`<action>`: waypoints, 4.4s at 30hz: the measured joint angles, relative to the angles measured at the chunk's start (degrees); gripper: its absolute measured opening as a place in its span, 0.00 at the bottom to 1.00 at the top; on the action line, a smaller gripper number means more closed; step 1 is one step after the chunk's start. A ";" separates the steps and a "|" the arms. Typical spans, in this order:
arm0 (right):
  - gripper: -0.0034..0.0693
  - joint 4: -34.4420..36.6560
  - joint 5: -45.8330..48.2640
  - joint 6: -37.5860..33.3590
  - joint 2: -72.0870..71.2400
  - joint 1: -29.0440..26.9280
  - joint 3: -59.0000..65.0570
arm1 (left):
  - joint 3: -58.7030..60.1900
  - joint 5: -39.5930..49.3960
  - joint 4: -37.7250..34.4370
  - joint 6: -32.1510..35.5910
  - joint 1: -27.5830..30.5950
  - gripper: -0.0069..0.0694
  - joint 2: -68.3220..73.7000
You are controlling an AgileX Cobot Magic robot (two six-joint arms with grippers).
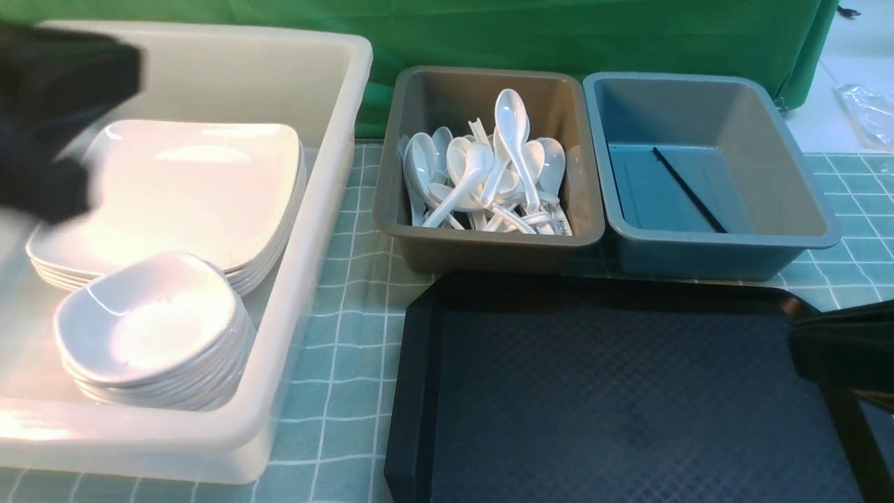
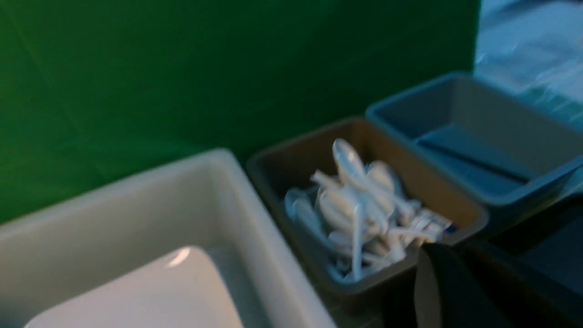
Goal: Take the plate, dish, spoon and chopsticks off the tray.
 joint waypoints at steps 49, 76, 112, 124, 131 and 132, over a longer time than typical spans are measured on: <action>0.07 10.91 -32.01 -18.62 -45.22 -54.47 58.83 | 35.01 -9.29 -0.34 5.51 0.00 0.11 -23.05; 0.12 11.09 -30.24 -16.91 -45.57 -54.82 59.02 | 35.36 -10.43 1.22 5.53 0.00 0.11 -23.05; 0.22 11.11 -30.41 -16.68 -45.57 -54.82 59.02 | 50.07 -10.76 12.81 -22.92 19.99 0.11 -37.57; 0.25 11.11 -30.41 -16.68 -45.57 -54.82 59.02 | 50.07 -10.76 12.81 -23.11 19.99 0.11 -37.57; 0.28 11.11 -30.41 -16.68 -45.60 -54.82 59.02 | 50.07 -10.76 12.81 -23.11 19.99 0.11 -37.57; 0.28 11.11 -30.41 -16.68 -45.60 -54.82 59.02 | 50.07 -10.76 12.81 -23.11 19.99 0.11 -37.57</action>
